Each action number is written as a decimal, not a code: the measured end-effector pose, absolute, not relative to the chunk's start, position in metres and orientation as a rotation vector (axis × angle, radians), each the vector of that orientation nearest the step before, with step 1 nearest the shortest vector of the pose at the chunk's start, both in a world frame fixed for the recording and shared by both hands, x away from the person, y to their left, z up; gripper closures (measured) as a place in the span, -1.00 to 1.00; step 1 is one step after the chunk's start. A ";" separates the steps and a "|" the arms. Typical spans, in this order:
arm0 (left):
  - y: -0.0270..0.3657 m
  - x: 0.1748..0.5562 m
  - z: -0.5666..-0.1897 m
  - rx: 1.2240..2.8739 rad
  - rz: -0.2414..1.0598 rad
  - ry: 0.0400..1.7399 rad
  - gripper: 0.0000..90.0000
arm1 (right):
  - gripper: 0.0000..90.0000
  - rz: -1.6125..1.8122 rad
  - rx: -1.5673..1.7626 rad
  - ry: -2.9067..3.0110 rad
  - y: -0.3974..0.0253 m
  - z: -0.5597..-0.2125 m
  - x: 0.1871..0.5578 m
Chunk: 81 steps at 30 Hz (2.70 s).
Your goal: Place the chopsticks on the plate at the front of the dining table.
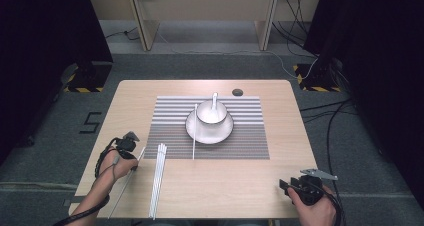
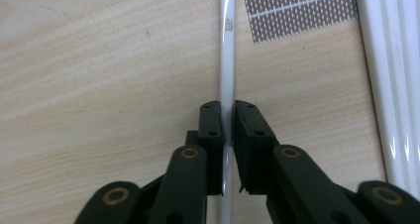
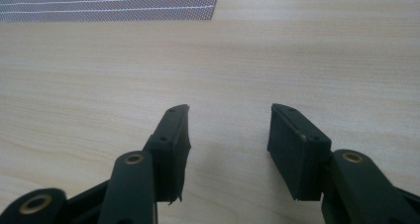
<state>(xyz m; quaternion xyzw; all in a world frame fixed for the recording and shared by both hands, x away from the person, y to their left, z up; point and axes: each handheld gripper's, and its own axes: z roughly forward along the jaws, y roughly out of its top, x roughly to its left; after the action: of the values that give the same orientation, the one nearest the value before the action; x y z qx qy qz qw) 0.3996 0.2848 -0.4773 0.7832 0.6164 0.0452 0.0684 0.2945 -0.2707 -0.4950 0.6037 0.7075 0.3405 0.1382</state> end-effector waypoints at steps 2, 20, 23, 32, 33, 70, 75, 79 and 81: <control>0.285 0.397 -0.476 2.367 0.133 1.847 0.75 | 0.13 0.987 1.747 2.045 -0.271 -0.495 0.294; 0.293 0.377 -0.473 2.426 0.080 1.809 0.71 | 0.13 0.989 1.741 2.043 -0.270 -0.494 0.294; 0.293 0.378 -0.474 2.426 0.075 1.812 0.71 | 0.13 0.988 1.740 2.044 -0.269 -0.494 0.294; 0.291 0.385 -0.476 2.447 0.044 1.815 0.71 | 0.13 0.985 1.740 2.047 -0.269 -0.495 0.294; 0.291 0.385 -0.476 2.450 0.049 1.817 0.71 | 0.13 0.986 1.739 2.047 -0.269 -0.495 0.294; 0.286 0.392 -0.478 2.424 0.028 1.895 0.89 | 0.13 0.989 1.733 2.047 -0.269 -0.493 0.293; 0.288 0.393 -0.478 2.421 0.003 1.891 0.89 | 0.13 0.992 1.738 2.041 -0.270 -0.492 0.293; 0.286 0.392 -0.478 2.420 -0.009 1.887 0.90 | 0.13 0.989 1.738 2.042 -0.270 -0.493 0.293; 0.285 0.392 -0.477 2.428 -0.017 1.879 0.90 | 0.13 0.990 1.737 2.041 -0.270 -0.493 0.293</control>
<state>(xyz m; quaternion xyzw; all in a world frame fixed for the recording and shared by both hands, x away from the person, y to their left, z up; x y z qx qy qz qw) 0.3917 0.2852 -0.4767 0.7902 0.6118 -0.0055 0.0357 0.2930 -0.2700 -0.4925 0.6018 0.7072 0.3430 0.1417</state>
